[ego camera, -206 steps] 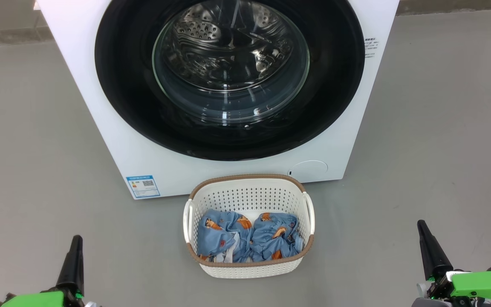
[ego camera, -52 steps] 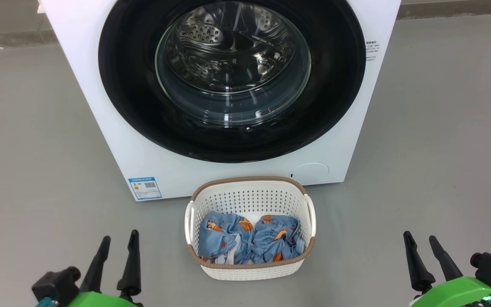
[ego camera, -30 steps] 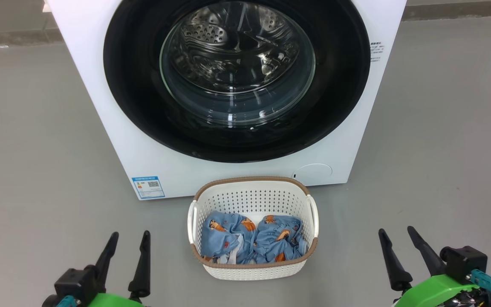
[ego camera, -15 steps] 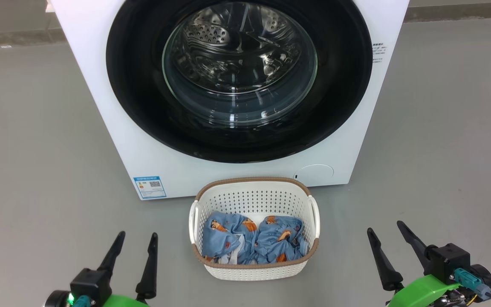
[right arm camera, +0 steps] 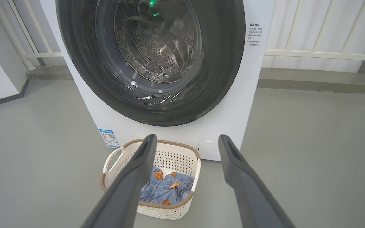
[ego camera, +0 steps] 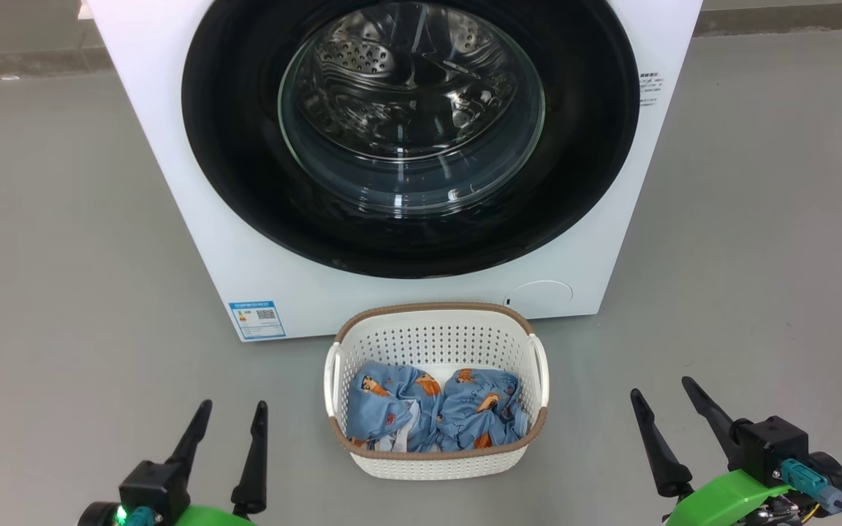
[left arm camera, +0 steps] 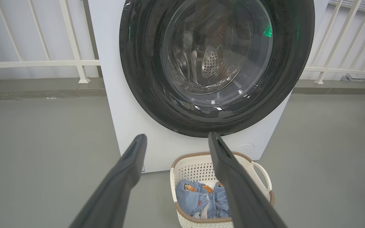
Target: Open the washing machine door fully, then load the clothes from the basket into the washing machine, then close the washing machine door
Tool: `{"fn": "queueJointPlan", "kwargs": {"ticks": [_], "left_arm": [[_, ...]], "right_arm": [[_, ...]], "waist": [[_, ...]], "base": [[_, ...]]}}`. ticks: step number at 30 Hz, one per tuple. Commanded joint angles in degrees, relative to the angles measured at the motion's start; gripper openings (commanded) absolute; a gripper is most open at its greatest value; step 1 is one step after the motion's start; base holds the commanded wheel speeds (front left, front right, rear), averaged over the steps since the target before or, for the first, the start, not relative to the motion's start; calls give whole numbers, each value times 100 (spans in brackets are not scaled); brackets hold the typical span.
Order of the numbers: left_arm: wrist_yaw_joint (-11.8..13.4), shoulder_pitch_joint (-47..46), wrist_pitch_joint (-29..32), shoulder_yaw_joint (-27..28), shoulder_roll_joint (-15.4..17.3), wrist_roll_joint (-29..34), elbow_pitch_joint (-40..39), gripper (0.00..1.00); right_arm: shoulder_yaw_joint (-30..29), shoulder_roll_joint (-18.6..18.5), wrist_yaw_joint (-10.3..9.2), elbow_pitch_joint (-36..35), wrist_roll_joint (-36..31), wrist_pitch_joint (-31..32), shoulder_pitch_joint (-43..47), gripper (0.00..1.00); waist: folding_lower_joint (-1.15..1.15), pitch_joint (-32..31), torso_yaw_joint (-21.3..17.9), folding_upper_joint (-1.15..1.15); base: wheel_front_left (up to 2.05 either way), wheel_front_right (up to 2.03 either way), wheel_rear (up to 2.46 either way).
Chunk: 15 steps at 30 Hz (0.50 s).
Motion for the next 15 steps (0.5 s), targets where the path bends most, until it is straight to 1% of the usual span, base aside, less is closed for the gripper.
{"fn": "queueJointPlan", "kwargs": {"ticks": [1, 11, 15], "left_arm": [[47, -249, -71, 168, 76, -49, -95, 100], [65, -260, -71, 128, 75, 11, -77, 100], [53, -269, -71, 117, 75, 37, -55, 100]], "right_arm": [[117, -49, 9, -160, 69, -46, -91, 100], [119, -59, 9, -145, 122, -48, -87, 100], [122, -60, 9, -146, 144, -50, -82, 100]], "waist": [[0, 1, 0, 0], [0, -6, -4, 0], [0, -5, -3, 0]], "base": [[0, 0, 0], [1, 1, -1], [25, 25, -51]]}}
